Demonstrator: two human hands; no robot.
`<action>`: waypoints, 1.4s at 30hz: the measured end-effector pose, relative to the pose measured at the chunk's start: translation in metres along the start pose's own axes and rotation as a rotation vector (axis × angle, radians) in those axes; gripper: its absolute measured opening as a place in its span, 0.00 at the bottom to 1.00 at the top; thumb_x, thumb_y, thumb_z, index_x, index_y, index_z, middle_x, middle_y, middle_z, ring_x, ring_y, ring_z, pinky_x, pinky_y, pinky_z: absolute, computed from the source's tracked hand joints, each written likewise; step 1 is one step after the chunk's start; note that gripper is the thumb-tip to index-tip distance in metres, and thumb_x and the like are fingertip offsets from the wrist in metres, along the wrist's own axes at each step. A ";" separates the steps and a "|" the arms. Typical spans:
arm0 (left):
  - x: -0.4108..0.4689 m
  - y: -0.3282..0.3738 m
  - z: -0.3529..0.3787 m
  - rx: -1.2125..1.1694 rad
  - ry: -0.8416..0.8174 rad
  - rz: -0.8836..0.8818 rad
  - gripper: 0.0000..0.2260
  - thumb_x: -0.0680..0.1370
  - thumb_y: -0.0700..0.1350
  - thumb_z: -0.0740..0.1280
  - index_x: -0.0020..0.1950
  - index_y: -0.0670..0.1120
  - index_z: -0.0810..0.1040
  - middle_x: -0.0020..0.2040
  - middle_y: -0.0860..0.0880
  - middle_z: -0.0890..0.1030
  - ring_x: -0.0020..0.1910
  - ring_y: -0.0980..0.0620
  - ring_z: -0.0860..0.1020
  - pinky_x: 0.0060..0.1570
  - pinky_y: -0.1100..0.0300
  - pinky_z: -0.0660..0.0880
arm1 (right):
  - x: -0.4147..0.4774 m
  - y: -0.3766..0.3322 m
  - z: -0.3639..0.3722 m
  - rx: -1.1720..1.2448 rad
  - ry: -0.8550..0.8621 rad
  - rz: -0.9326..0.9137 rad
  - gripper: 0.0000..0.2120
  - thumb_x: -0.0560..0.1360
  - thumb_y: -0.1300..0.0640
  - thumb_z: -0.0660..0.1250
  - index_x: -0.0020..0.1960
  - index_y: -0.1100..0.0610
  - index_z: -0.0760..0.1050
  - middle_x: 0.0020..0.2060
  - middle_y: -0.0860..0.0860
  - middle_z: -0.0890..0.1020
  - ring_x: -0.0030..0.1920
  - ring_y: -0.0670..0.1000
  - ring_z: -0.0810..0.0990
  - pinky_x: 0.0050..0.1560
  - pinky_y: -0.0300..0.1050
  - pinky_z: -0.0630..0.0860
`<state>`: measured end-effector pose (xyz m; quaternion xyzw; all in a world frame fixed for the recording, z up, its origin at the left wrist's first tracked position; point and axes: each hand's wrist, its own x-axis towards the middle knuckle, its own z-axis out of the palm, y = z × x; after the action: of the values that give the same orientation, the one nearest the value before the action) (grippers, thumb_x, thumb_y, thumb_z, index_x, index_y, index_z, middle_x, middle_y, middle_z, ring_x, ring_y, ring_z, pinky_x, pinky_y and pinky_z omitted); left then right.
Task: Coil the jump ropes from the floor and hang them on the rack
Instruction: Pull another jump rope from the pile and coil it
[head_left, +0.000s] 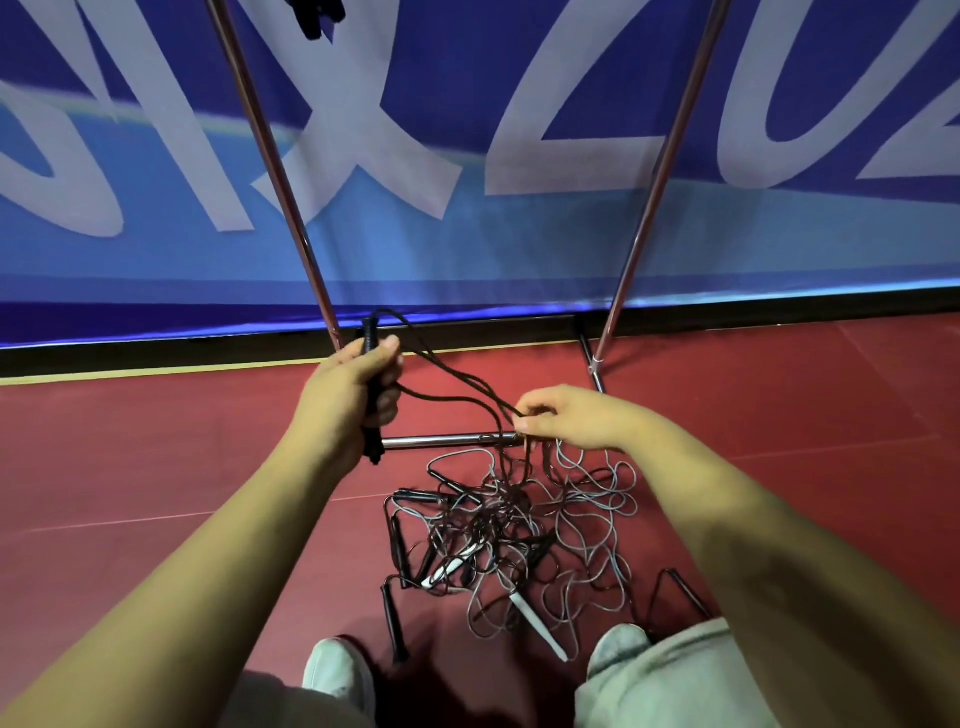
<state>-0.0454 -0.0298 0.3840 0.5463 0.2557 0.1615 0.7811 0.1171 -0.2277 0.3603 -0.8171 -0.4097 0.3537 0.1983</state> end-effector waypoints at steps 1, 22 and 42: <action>0.002 0.000 -0.003 0.007 0.048 -0.006 0.09 0.81 0.42 0.63 0.41 0.46 0.71 0.31 0.51 0.68 0.23 0.57 0.61 0.21 0.67 0.55 | 0.002 0.001 0.000 -0.003 0.039 0.002 0.05 0.80 0.49 0.65 0.49 0.49 0.77 0.39 0.44 0.79 0.34 0.39 0.73 0.40 0.36 0.70; 0.000 0.010 0.004 0.090 0.010 0.016 0.10 0.82 0.43 0.64 0.40 0.48 0.70 0.28 0.53 0.64 0.22 0.58 0.59 0.20 0.68 0.55 | -0.001 -0.023 0.003 0.051 -0.010 -0.032 0.08 0.79 0.55 0.66 0.41 0.53 0.78 0.30 0.47 0.80 0.31 0.46 0.77 0.37 0.41 0.71; 0.004 -0.014 -0.001 0.913 0.082 0.341 0.16 0.80 0.41 0.67 0.68 0.49 0.76 0.62 0.50 0.81 0.46 0.52 0.84 0.55 0.59 0.78 | -0.002 -0.027 0.000 0.045 0.088 -0.059 0.09 0.78 0.50 0.67 0.44 0.52 0.83 0.31 0.51 0.75 0.29 0.46 0.68 0.33 0.40 0.65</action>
<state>-0.0428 -0.0322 0.3700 0.8604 0.2380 0.1799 0.4133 0.1017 -0.2131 0.3777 -0.8146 -0.4165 0.3207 0.2449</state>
